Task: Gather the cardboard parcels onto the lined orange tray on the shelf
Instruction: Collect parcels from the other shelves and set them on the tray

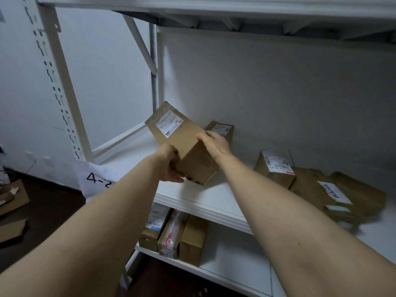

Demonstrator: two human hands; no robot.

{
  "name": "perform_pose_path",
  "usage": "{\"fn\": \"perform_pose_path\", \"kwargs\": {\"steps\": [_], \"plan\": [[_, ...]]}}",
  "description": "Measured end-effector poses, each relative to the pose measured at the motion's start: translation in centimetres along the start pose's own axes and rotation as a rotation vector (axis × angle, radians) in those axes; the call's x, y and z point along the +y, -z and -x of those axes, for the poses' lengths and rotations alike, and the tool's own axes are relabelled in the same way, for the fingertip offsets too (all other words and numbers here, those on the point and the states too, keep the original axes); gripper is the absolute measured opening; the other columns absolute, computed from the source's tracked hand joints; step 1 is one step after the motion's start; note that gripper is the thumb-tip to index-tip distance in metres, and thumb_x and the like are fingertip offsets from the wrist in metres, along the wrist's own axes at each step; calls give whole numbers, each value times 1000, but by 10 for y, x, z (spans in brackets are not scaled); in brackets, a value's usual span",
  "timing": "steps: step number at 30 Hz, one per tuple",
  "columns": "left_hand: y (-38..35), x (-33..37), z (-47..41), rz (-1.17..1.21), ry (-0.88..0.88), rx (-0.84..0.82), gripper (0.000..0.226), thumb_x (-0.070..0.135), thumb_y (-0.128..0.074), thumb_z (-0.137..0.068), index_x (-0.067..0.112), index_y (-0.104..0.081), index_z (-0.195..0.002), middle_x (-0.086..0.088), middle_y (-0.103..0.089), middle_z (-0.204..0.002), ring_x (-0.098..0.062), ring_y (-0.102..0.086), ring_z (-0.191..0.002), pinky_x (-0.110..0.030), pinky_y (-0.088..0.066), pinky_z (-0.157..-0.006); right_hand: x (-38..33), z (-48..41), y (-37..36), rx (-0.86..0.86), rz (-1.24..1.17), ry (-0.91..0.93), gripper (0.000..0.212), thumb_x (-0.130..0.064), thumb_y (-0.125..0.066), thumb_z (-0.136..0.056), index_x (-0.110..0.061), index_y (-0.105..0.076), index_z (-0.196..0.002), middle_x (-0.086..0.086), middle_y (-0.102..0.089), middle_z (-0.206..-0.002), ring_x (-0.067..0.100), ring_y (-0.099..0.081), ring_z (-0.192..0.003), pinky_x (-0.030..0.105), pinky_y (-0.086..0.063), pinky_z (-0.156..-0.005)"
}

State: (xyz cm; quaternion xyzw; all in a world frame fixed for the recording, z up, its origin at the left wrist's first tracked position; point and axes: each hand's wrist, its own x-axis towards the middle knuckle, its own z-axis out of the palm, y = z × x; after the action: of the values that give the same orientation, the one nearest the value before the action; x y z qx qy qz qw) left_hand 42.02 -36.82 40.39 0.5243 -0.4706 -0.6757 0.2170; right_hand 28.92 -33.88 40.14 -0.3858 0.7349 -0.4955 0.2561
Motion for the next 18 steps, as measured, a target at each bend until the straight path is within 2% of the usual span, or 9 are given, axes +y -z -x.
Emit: {"fn": "perform_pose_path", "kwargs": {"steps": [3, 5, 7, 9, 10, 12, 13, 16, 18], "plan": [[-9, -9, 15, -39, 33, 78, 34, 21, -33, -97, 0, -44, -121, -19, -56, -106, -40, -53, -111, -52, -44, -96, 9, 18, 7, -24, 72, 29, 86, -68, -50, -57, -32, -54, -135, -2, -51, -142, 22, -45, -131, 41, -35, -111], [-11, -14, 22, -53, 24, 149, 35, 17, -34, -99, 1, -43, -128, -16, -56, -106, -38, -49, -120, -53, -37, -105, 13, 34, 7, -79, 93, 66, 79, -68, -51, -67, -33, -51, -138, -2, -45, -148, 22, -37, -138, 44, -29, -114], [-12, -16, 38, -64, -7, 197, 38, 20, -32, -100, 2, -42, -132, -16, -57, -94, -34, -56, -104, -47, -40, -100, 16, 44, 4, -138, 122, 133, 63, -58, -50, -83, -31, -48, -140, -2, -40, -151, 21, -30, -141, 43, -25, -116], [-14, -15, 51, -37, -39, 228, 48, 34, -25, -102, 6, -42, -137, -18, -60, -76, -28, -56, -76, -35, -46, -78, 18, 49, -1, -163, 146, 185, 52, -48, -48, -91, -30, -49, -140, -4, -42, -150, 20, -32, -141, 40, -25, -115], [-14, -15, 54, -18, -52, 245, 54, 40, -21, -103, 6, -39, -140, -22, -63, -91, -32, -57, -85, -39, -46, -81, 19, 52, -3, -156, 151, 197, 48, -45, -47, -93, -30, -50, -139, -5, -44, -148, 20, -34, -139, 38, -25, -115], [-10, -14, 52, 47, -66, 307, 59, 46, -18, -103, 8, -30, -147, -19, -47, -139, -35, -46, -126, -45, -35, -103, 19, 55, -1, -71, 129, 209, 42, -37, -46, -94, -32, -53, -136, -6, -50, -144, 19, -39, -135, 37, -25, -115], [-6, -15, 50, 73, -70, 341, 58, 45, -19, -103, 9, -28, -148, -15, -40, -147, -33, -39, -134, -44, -31, -106, 20, 54, 1, -6, 108, 190, 42, -34, -46, -94, -31, -54, -135, -5, -51, -142, 20, -42, -134, 36, -26, -114], [9, -15, 35, 81, -103, 397, 55, 43, -27, -102, 10, -33, -145, -11, -41, -146, -29, -43, -128, -36, -34, -90, 26, 43, 10, 103, 131, 21, 50, -38, -46, -93, -23, -45, -140, 1, -45, -145, 26, -43, -131, 38, -30, -111], [14, -18, 29, 73, -132, 425, 54, 42, -34, -100, 9, -37, -142, -11, -44, -143, -28, -47, -119, -32, -30, -82, 33, 36, 15, 28, 40, -130, 64, -48, -50, -91, -15, -37, -144, 7, -41, -148, 31, -39, -133, 43, -30, -111]]}}
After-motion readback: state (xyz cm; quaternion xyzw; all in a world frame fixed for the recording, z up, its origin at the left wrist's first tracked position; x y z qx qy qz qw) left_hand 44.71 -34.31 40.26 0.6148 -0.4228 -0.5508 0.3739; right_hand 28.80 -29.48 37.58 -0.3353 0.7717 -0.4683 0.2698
